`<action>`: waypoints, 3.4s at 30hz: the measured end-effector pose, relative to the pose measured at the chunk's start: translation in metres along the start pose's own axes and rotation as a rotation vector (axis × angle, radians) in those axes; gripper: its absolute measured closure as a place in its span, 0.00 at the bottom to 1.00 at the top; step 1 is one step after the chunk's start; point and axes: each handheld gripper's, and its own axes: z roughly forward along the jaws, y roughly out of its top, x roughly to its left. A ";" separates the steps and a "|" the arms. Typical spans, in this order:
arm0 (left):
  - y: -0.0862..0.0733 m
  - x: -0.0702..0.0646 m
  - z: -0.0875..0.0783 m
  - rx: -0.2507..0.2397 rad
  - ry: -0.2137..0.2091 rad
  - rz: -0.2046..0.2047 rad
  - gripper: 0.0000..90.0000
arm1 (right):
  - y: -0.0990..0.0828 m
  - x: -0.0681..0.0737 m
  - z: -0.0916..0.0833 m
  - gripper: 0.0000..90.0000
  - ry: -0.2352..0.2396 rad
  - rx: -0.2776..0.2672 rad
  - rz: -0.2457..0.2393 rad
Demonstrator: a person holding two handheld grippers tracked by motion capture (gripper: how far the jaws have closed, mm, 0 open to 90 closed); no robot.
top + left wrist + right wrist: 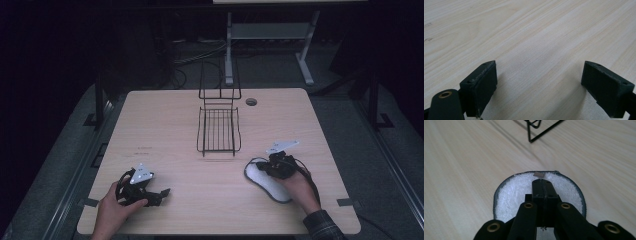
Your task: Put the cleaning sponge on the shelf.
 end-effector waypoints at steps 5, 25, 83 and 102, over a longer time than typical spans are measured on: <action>0.000 0.000 0.000 0.000 0.000 0.000 0.14 | -0.002 -0.008 -0.001 1.00 -0.014 -0.011 0.025; 0.000 0.000 0.000 0.000 0.000 0.000 0.14 | -0.017 -0.019 -0.031 0.56 -0.041 -0.022 0.123; 0.000 0.000 0.000 0.000 0.000 0.001 0.14 | -0.031 -0.009 -0.014 0.25 -0.037 0.082 0.106; 0.000 0.000 0.000 0.000 0.000 0.000 0.14 | -0.028 -0.011 -0.026 0.45 0.019 0.053 0.116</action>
